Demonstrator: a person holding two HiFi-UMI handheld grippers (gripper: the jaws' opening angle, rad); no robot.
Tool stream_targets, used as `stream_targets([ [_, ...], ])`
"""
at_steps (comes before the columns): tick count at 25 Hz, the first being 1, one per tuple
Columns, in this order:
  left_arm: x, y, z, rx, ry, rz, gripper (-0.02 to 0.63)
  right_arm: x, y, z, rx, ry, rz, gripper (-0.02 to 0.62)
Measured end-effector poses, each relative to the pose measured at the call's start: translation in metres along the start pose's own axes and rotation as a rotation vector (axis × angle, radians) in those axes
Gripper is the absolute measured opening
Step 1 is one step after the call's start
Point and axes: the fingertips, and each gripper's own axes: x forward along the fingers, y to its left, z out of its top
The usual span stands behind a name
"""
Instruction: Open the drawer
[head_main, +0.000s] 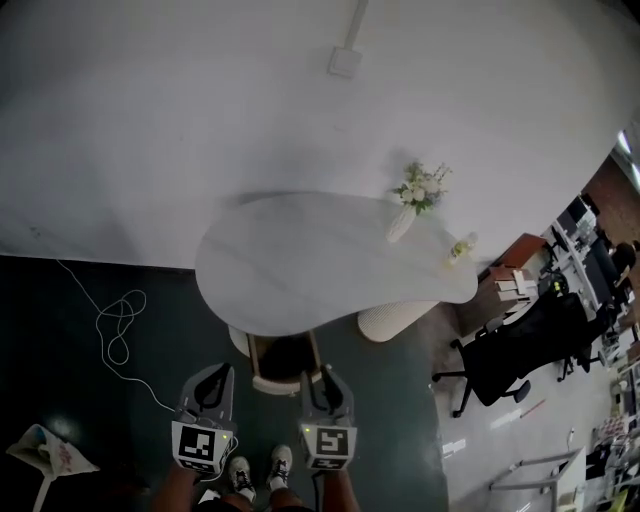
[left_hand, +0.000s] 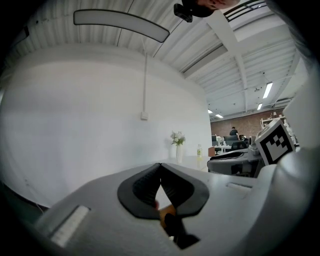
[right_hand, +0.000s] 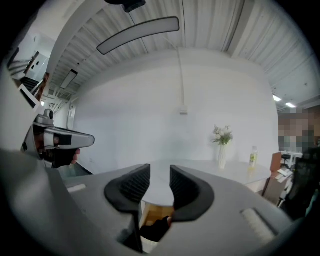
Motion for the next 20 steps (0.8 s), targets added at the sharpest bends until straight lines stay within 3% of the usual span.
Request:
stream_targets([
  [4, -0.015, 0.002, 0.040, 0.009, -0.057, -0.001, 0.009, -0.022, 0.007, 0.040, -0.014, -0.031, -0.009, 0.095],
  [9, -0.037, -0.001, 0.068, 0.030, -0.067, -0.019, 0.009, -0.047, 0.031, 0.069, -0.016, -0.045, 0.019, 0.049],
  [15, -0.062, -0.004, 0.071, 0.051, -0.060, -0.032, 0.009, -0.069, 0.041, 0.091, -0.040, -0.080, 0.005, 0.006],
  [20, -0.085, -0.005, 0.066, 0.049, -0.054, -0.029, 0.009, -0.091, 0.050, 0.089, -0.040, -0.076, 0.000, 0.006],
])
